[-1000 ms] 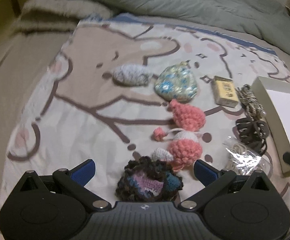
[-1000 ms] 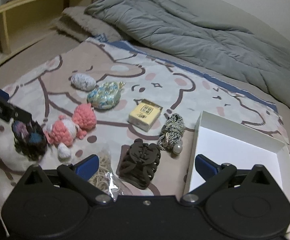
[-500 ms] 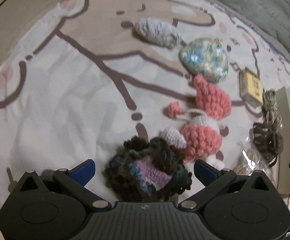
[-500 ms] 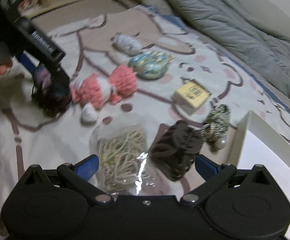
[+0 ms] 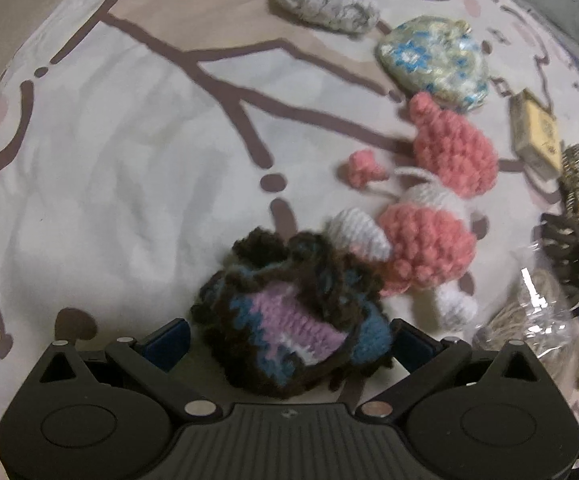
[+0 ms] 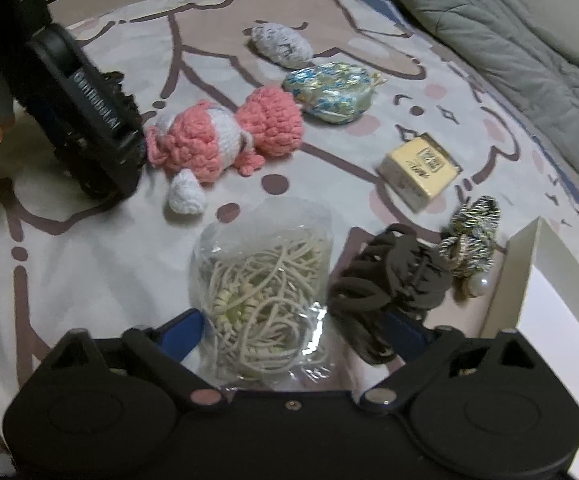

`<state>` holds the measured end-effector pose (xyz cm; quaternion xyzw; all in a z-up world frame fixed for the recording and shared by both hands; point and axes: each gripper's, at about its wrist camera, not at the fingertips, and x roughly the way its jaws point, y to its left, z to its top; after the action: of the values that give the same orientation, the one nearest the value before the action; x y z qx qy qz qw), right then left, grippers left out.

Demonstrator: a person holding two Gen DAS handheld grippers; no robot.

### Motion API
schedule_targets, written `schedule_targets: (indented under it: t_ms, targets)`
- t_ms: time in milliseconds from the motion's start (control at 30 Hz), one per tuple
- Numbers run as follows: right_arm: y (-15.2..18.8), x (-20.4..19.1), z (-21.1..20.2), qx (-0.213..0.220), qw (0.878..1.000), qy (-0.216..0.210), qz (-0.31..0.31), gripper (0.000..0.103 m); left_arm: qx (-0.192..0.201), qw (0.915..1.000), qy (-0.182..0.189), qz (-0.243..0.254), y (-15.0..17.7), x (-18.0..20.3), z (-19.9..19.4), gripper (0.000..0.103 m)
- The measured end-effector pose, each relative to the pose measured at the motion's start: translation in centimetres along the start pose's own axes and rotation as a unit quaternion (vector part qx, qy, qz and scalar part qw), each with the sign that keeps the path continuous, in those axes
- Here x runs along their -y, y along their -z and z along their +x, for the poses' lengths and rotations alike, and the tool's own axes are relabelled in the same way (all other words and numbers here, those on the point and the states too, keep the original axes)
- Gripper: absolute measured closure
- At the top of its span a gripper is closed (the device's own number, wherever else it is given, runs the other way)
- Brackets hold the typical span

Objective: Organize objects
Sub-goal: 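Grasp the dark crochet flower with the left gripper while the right gripper grasps the clear bag of cords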

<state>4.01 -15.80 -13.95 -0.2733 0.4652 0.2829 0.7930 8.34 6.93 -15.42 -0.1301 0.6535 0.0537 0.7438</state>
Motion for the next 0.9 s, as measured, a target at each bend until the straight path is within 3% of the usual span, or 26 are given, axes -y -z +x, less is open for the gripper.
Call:
schedule_targets:
  t_ms: [167,233,367,433,700,900]
  targets:
    - [0.0,-0.8,0.4,-0.008,1.000,-0.007,-0.023,0.011,0.012,0.9999,0.009,-0.005,0.0,-0.5,-0.4,0.011]
    - [-0.1,-0.9,0.5,-0.011,1.000,-0.005,-0.022,0.012,0.011,0.9998,0.015,0.006,0.1,-0.6,-0.5,0.020]
    - [-0.4,0.1,0.7,-0.026,0.999,-0.016,0.015,0.032,0.022,0.9986,0.023,0.042,0.3,-0.1,-1.3,0.038]
    - [-0.4,0.6,0.5,-0.026,0.999,-0.019,0.032,0.036,0.027,0.9980,0.029,0.050,0.6,0.4,-1.8,0.043]
    - [-0.4,1.3,-1.5,0.001,0.998,-0.018,0.067,0.041,0.063,0.9950,0.049,0.059,1.1,1.7,-3.6,0.047]
    - [-0.7,3.0,-3.8,0.041,0.992,0.001,0.120,0.041,0.133,0.9878,0.045,0.067,1.5,2.2,-6.6,0.047]
